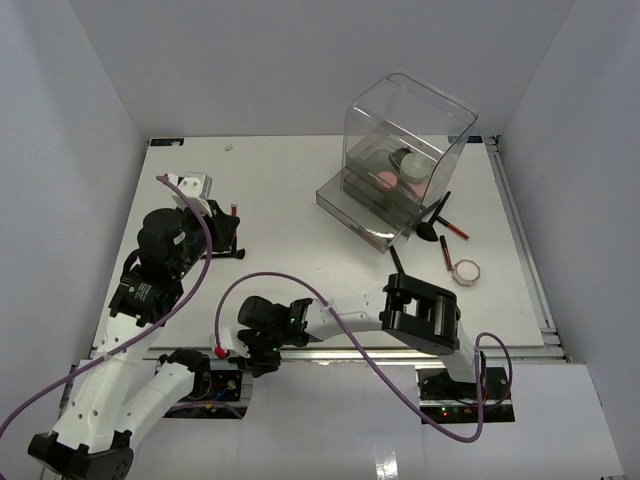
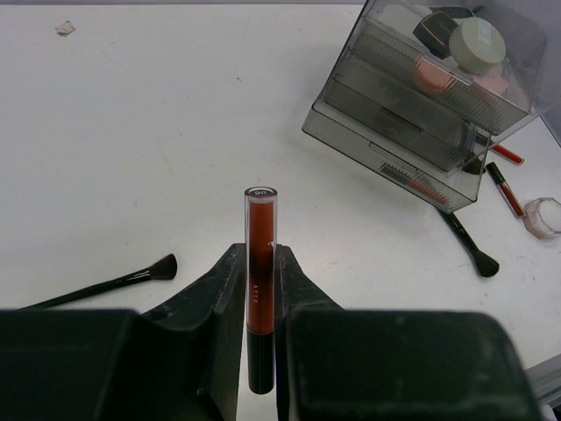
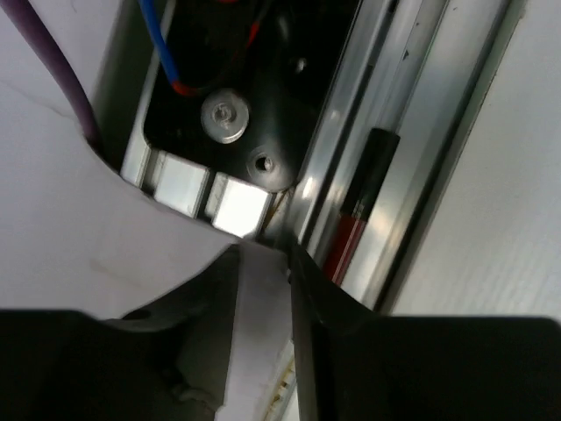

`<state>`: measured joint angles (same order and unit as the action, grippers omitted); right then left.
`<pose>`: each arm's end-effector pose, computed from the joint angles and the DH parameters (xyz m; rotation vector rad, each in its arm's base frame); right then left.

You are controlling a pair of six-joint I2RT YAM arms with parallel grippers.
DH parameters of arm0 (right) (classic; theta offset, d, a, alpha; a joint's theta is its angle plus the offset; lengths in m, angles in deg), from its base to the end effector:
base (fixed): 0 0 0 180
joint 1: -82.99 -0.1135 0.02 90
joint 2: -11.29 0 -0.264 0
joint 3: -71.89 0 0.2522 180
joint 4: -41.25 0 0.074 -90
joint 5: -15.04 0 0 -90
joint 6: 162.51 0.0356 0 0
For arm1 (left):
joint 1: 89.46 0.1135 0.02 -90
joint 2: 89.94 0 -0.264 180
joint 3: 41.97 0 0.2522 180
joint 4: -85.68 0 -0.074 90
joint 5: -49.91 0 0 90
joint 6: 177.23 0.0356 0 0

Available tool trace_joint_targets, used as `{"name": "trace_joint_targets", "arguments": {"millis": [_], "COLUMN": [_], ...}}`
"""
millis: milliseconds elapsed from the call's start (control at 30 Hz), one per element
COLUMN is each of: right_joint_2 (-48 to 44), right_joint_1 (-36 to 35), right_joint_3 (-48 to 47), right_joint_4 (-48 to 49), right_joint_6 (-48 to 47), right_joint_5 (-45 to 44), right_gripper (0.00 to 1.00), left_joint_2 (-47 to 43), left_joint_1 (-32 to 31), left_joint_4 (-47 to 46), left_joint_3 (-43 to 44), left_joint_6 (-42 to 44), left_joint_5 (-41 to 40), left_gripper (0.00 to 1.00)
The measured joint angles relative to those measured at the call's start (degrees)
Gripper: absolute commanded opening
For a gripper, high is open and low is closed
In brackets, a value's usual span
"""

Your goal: Organize the makeup

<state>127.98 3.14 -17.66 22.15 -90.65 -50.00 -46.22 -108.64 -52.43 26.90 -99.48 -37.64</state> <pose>0.0621 0.4323 0.1576 -2.0486 1.4843 0.9978 0.1529 -0.0548 0.3716 0.1437 1.8783 -0.4181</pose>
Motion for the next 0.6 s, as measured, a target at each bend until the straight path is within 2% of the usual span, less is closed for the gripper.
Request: {"name": "trace_joint_targets", "arguments": {"millis": [33, 200, 500, 600], "right_joint_2": [0.57, -0.3, -0.38, -0.38], "right_joint_1": [-0.27, 2.14, 2.2, 1.85], "right_joint_3": [-0.1, 0.04, 0.57, 0.57], "right_joint_4": [0.41, 0.66, 0.42, 0.41], "right_joint_6": [0.12, 0.03, 0.06, 0.27], "right_joint_5": [-1.22, -2.77, -3.86, -4.02], "right_gripper": [0.2, 0.31, 0.42, 0.43], "left_joint_2": [-0.57, -1.55, -2.49, -3.03], "left_joint_1": [0.0, 0.0, 0.0, 0.0], "left_joint_4": [0.24, 0.48, 1.68, 1.83], "left_joint_3": [0.0, 0.0, 0.0, 0.0], "left_joint_6": [0.02, 0.15, 0.08, -0.07], "left_joint_5": [-0.21, -0.33, -0.26, -0.16], "left_gripper": [0.0, 0.0, 0.0, 0.0]}}
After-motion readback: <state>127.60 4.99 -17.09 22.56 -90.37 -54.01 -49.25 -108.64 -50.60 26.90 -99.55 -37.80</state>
